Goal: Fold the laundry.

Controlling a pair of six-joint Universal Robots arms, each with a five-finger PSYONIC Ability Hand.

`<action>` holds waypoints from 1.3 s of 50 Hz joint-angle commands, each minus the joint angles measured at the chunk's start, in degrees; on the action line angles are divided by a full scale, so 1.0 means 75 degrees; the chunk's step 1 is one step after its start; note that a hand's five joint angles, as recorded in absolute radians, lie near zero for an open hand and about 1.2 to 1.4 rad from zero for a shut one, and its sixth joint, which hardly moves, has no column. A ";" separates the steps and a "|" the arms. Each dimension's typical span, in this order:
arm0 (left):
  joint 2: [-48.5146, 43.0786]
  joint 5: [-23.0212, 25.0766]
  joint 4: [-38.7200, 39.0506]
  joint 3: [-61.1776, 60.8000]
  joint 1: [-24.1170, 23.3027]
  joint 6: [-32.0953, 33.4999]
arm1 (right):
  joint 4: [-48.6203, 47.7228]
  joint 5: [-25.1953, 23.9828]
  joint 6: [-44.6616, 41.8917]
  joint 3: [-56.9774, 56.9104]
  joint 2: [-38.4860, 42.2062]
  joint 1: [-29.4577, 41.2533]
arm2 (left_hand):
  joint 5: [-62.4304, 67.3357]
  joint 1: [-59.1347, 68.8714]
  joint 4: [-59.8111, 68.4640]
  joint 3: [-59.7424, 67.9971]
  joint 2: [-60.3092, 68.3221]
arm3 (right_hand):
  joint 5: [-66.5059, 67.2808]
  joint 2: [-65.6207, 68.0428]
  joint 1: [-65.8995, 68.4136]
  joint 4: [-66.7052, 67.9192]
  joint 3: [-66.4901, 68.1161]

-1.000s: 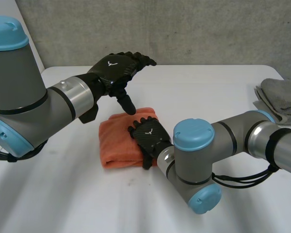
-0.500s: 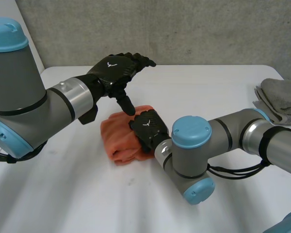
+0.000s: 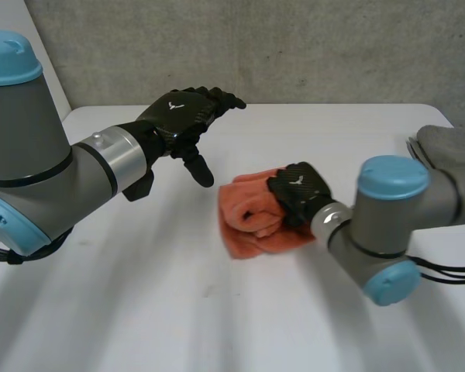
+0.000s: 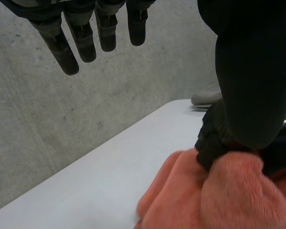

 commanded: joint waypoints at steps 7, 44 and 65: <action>-0.0046 -0.0011 0.0026 -0.0002 -0.0028 0.0000 | -0.0077 -0.0855 -0.0979 0.1171 -0.0637 -0.1817 | -0.0114 0.0145 0.0026 -0.0011 0.0029 | 0.2589 0.1902 0.4151 0.1816 0.2173; -0.0210 -0.0362 0.0026 -0.0131 -0.0039 0.0000 | 0.0215 -0.2590 -0.1227 -0.6505 0.2714 -0.5263 | -0.0069 0.0190 0.0070 0.0034 0.0073 | 0.2589 0.1902 0.4151 0.1816 0.2173; -0.0444 -0.0362 0.0050 -0.0213 -0.0075 0.0000 | 0.0613 -0.3060 -0.1238 -0.6154 0.3407 -0.6342 | -0.0024 0.0235 0.0115 0.0079 0.0118 | -0.3789 -0.4477 -0.2227 -0.4562 -0.4205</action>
